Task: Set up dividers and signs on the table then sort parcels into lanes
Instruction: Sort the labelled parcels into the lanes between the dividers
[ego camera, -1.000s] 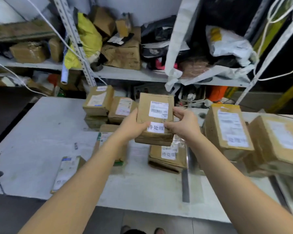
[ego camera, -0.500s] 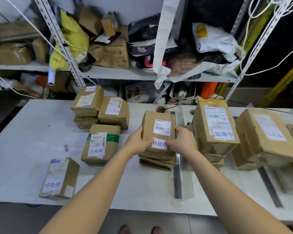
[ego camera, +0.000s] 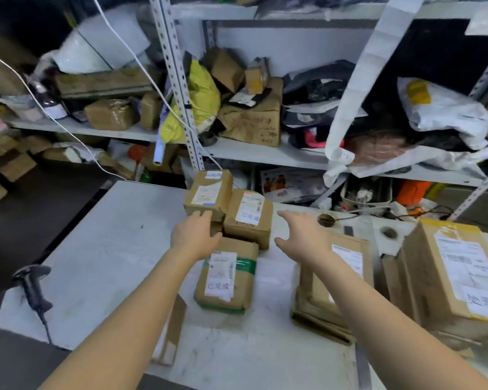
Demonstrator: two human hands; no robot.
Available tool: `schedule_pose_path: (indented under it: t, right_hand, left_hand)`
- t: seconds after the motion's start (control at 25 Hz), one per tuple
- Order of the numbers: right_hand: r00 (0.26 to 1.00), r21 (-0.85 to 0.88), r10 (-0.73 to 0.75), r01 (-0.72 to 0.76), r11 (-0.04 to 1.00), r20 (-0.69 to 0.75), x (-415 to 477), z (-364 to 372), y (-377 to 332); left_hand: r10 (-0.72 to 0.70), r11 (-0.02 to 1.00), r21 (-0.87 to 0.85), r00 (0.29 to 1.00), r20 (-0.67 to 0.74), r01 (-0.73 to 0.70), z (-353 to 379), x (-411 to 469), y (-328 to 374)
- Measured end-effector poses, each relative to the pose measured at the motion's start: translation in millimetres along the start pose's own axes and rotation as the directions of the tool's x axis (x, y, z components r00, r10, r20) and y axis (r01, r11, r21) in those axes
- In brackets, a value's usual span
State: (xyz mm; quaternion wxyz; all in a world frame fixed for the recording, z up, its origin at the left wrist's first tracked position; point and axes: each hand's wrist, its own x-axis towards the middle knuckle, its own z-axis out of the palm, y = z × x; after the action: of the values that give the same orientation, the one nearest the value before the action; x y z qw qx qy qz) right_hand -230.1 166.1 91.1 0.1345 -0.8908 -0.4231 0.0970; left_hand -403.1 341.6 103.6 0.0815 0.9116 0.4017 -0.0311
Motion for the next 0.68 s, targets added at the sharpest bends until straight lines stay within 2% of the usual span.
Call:
schedule_pose_path:
  t: [0.16,0.32,0.4,0.48,0.6,0.68]
  right_hand:
    - [0.997,-0.037,-0.001,0.004,0.999,0.073,72.1,20.8,-55.2]
    - [0.995,-0.062,0.044,-0.039,0.997,0.084,142.9,46.1,-96.1]
    - [0.992,-0.012,0.086,-0.085,0.996,0.088,173.4,63.7,-111.9]
    - [0.987,0.073,0.119,-0.128,0.989,0.108,190.5,82.9,-122.6]
    - [0.974,0.239,0.190,-0.214,0.947,0.121,204.5,108.0,-131.8]
    - [0.965,0.331,0.243,-0.262,0.907,0.099,209.0,117.4,-132.6]
  left_hand:
    - [0.053,0.995,0.083,0.997,-0.049,-0.048,-2.4,72.2,-73.5]
    - [0.081,0.996,0.040,0.996,-0.031,-0.079,6.8,144.2,-116.1]
    - [0.062,0.994,-0.095,0.998,0.027,-0.059,16.9,172.0,-126.4]
    - [0.044,0.939,-0.345,0.988,0.148,0.010,30.2,189.6,-130.4]
    - [0.071,0.735,-0.661,0.953,0.296,0.151,54.2,209.1,-130.8]
    - [0.064,0.631,-0.747,0.945,0.321,0.211,65.0,214.3,-128.7]
